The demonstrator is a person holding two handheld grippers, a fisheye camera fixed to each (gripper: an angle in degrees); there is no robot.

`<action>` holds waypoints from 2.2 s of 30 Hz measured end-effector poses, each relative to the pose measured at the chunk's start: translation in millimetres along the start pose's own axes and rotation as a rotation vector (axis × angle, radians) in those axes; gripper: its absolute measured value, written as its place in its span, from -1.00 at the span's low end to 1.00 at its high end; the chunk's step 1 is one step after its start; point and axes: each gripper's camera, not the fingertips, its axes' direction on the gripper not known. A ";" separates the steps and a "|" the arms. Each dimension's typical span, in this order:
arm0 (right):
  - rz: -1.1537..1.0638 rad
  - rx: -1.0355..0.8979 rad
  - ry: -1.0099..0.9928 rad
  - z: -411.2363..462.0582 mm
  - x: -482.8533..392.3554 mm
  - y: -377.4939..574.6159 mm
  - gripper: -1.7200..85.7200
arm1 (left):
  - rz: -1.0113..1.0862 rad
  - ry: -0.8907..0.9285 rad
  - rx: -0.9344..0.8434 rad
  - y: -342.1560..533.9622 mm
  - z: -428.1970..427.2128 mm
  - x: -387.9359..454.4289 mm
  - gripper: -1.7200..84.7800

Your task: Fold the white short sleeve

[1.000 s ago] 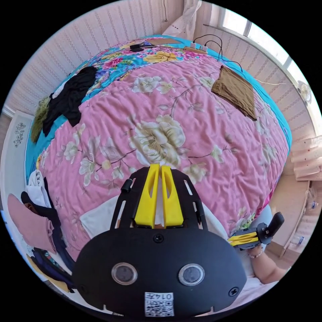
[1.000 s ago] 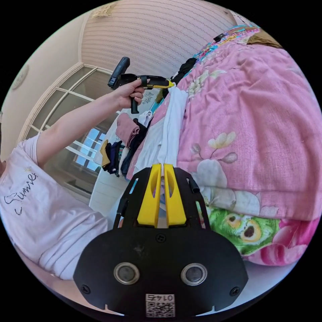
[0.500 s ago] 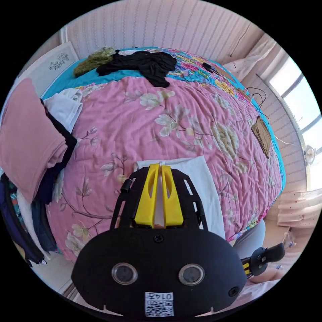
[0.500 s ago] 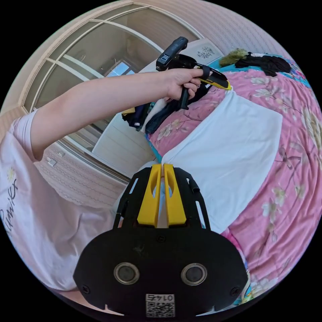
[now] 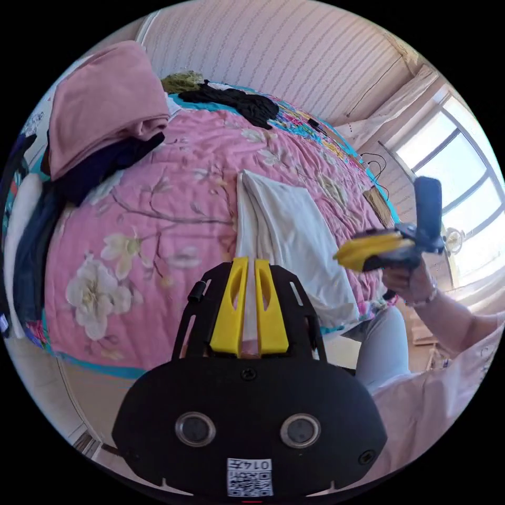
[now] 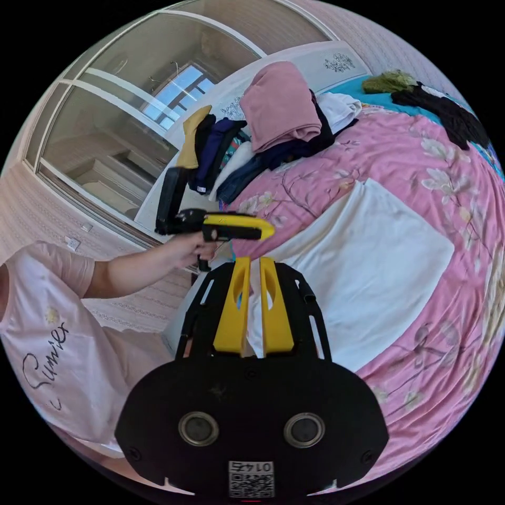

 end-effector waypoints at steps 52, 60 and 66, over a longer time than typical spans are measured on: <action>0.501 0.075 0.266 93.9 63.2 37.9 -0.72 | 0.046 -0.052 0.044 87.9 -57.0 -22.1 -0.84; 0.491 -0.045 0.310 115.9 75.3 11.3 -0.94 | -0.022 -0.050 0.036 110.5 -65.6 -41.4 -0.84; 0.509 -0.029 0.320 115.6 76.5 18.4 -0.96 | -0.056 -0.058 0.034 112.6 -60.6 -57.7 -0.85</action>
